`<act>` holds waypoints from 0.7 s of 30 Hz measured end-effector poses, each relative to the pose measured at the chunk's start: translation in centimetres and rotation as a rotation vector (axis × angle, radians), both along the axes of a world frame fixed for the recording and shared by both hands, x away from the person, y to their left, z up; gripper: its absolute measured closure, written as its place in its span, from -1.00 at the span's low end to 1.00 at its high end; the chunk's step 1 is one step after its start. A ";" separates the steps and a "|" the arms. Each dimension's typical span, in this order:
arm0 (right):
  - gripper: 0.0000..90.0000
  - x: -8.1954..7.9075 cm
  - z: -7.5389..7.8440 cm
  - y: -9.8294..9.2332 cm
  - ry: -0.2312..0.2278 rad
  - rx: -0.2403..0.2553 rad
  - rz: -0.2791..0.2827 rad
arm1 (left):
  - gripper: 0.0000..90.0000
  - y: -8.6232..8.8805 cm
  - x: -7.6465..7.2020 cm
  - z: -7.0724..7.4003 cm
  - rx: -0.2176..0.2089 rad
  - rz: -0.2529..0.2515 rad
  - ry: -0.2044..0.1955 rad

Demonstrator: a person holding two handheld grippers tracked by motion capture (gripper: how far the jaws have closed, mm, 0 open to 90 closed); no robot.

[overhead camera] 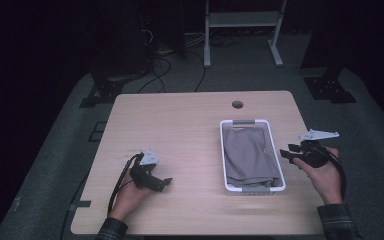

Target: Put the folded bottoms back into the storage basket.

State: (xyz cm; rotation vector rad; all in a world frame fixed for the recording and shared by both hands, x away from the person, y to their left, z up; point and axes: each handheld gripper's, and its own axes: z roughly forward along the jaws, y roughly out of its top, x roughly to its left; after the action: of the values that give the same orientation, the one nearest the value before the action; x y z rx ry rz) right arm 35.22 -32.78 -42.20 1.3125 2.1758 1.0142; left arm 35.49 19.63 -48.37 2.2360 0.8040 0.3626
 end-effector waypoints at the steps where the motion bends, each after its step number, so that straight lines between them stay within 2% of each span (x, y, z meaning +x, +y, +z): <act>1: 0.10 0.0 -0.3 -0.2 -0.004 0.010 -0.011 | -1.00 0.0 0.0 0.0 0.000 0.000 0.000; 2: 0.09 0.1 -0.7 -0.5 -0.011 0.014 -0.014 | -1.00 0.0 0.0 0.0 -0.001 0.000 0.000; 4: 0.05 0.2 -1.3 -0.9 0.003 0.013 -0.028 | -1.00 0.0 0.0 0.0 0.000 0.000 0.000; 7: -0.15 0.4 -2.2 -1.4 0.013 0.034 -0.046 | -1.00 0.0 0.0 0.0 -0.001 0.001 0.000; 11: -0.31 0.6 -3.2 -1.9 0.031 0.028 -0.067 | -1.00 0.0 0.0 0.0 -0.001 0.001 0.000; 14: -0.33 0.8 -3.9 -1.9 0.056 0.020 -0.072 | -1.00 0.0 0.0 0.0 0.000 0.001 0.000; 21: -0.35 1.3 -5.3 -1.3 0.084 -0.073 -0.093 | -1.00 0.0 -0.1 0.0 0.000 0.001 0.001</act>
State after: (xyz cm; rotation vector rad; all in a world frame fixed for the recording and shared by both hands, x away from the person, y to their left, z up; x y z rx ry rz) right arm 36.51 -34.04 -47.54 1.4312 2.1687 0.8501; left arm 35.40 19.64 -48.36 2.2362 0.8060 0.3623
